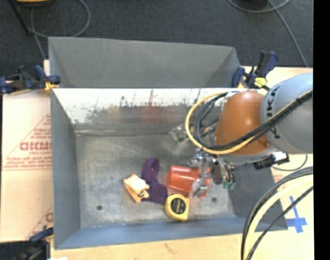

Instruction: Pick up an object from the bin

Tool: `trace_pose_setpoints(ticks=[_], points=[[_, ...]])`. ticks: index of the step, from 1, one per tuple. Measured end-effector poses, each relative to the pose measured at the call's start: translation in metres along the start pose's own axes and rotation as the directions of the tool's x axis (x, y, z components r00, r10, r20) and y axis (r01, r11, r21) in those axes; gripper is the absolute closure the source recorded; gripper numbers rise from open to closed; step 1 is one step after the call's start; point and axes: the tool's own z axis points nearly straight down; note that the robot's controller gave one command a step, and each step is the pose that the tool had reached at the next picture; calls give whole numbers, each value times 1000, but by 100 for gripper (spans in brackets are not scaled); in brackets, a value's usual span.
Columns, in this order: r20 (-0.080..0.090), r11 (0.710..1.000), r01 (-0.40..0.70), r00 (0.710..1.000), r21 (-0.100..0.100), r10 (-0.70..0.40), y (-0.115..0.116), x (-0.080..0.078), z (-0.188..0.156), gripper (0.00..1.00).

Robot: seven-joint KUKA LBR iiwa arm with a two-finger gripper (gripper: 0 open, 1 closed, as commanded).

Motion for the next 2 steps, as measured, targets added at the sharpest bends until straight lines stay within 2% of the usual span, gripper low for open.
trace_pose_setpoints(ticks=[1, 2], points=[[10, 1000, 0, 1000, 0, 0, 0, 1, -9, 100], [14, 1000, -1, 1000, 0, 1, 0, 1, -21, 100]])
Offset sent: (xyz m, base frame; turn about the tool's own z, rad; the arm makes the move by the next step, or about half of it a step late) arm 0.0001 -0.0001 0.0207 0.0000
